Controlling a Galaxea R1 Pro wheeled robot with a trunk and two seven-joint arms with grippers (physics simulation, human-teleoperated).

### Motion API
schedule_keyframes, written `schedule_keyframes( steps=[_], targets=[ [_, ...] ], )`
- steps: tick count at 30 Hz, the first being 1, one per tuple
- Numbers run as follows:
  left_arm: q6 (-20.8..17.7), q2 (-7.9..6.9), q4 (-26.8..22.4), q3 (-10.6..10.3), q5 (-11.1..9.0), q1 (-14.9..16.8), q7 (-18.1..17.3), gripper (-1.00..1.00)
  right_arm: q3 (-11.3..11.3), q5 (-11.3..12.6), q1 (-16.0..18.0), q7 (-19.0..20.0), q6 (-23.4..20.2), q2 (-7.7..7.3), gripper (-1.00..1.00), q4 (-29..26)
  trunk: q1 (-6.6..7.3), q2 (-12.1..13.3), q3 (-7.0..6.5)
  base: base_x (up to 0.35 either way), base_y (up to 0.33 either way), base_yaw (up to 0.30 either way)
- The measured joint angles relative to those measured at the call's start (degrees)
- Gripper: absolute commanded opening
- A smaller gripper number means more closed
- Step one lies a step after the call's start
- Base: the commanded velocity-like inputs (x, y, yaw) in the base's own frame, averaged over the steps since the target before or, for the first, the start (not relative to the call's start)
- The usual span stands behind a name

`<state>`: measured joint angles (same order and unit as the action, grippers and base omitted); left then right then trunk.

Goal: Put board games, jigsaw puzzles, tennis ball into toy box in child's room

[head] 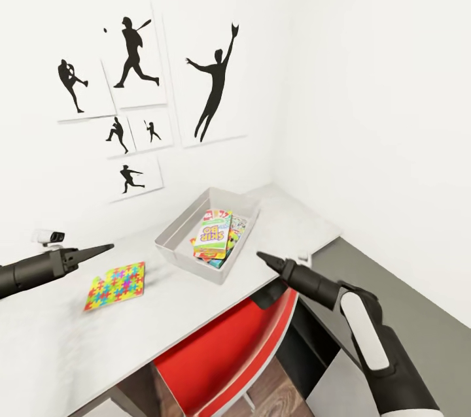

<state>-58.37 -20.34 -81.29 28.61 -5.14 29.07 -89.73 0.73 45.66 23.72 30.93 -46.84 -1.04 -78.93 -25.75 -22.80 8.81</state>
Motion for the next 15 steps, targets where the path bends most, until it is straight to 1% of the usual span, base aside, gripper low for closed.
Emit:
schedule_keyframes(
  steps=[5, 7, 8, 11, 12, 15],
  targets=[
    [0.0, 0.04, 0.0, 0.0, 0.0, -0.2, 0.0, 1.00, 0.1, -0.1, -0.6, -0.1, 0.1, -0.09, 1.00, -0.3, -0.01, 0.0, 0.00, -0.022, 0.000, 0.000],
    [0.0, 0.05, 0.0, 0.1, 0.0, -0.3, 0.0, 1.00, 0.2, -0.5, -0.7, -0.1, 0.1, -0.10, 1.00, -0.1, -0.01, 0.0, -0.01, -0.092, 0.000, 0.009],
    [0.0, 0.05, 0.0, 0.1, 0.0, -0.3, 0.0, 1.00, 0.2, -1.1, -0.7, -0.1, 0.2, -0.10, 1.00, -0.1, -0.01, 0.0, -0.01, -0.109, 0.000, 0.042],
    [0.0, 0.05, 0.0, 0.1, 0.0, -0.3, 0.0, 1.00, 0.2, -2.8, -0.7, -0.2, 0.2, -0.07, 1.00, 0.0, -0.01, 0.0, -0.02, -0.126, 0.000, 0.154],
    [0.0, 0.05, 0.0, 0.1, 0.0, -0.3, 0.0, 1.00, 0.2, -3.7, -0.7, -0.2, 0.2, -0.02, 1.00, 0.0, -0.01, 0.0, -0.02, -0.135, 0.000, 0.217],
    [0.0, 0.05, 0.0, 0.1, -0.1, -0.3, 0.0, 1.00, 0.3, -5.2, -0.7, -0.3, 0.2, 0.07, 1.00, 0.0, -0.01, 0.0, -0.02, -0.140, 0.000, 0.253]
  ],
)
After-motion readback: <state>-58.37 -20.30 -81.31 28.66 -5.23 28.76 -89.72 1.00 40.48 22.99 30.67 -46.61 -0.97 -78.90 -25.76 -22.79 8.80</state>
